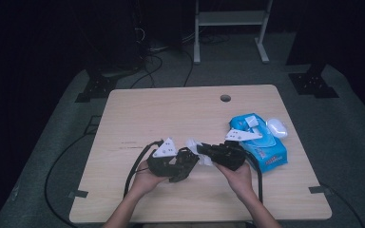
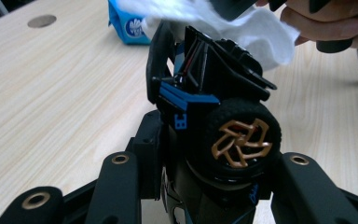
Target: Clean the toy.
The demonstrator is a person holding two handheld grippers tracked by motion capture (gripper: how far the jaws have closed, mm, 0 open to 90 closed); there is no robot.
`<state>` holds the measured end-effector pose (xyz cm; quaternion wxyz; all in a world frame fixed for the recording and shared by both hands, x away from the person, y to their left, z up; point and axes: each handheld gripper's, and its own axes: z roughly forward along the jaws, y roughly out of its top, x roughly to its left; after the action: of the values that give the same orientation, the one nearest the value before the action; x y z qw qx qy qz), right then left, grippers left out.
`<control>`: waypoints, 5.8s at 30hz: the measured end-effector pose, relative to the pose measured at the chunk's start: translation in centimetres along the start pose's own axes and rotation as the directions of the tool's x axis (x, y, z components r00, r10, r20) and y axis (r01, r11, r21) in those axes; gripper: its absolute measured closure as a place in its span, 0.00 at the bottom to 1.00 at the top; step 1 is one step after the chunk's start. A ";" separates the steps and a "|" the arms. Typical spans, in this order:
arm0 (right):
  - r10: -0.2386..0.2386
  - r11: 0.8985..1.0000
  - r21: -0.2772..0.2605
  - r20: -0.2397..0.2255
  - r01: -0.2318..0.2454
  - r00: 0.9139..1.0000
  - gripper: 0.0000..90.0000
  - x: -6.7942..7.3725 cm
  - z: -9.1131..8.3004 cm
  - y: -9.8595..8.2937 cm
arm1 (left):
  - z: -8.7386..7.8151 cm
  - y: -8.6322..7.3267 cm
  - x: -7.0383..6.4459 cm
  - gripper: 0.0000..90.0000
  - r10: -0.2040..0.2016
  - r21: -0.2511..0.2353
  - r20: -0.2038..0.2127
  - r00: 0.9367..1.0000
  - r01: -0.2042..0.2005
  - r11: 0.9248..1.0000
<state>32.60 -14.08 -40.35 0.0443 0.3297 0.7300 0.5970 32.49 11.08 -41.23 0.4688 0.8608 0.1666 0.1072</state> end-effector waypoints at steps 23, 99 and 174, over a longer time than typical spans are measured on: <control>-0.032 0.999 0.025 0.041 0.031 0.999 0.92 -0.2 -0.2 -0.4 | 0.0 -0.1 0.0 0.64 0.023 0.016 -0.006 1.000 -0.023 1.000; 0.117 0.992 0.042 -0.024 -0.115 0.993 0.92 -1.5 -1.1 -0.9 | 1.2 0.9 0.1 0.63 0.003 -0.030 0.027 1.000 -0.003 1.000; -0.078 0.969 0.241 0.078 0.057 0.994 0.91 -0.5 1.2 -2.1 | 0.6 -3.0 1.1 0.62 0.035 0.318 0.048 0.998 -0.048 0.947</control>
<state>32.64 -13.48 -42.75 0.0565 0.3333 0.8046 0.4883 33.19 12.56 -44.06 0.3244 0.9306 0.1539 0.0708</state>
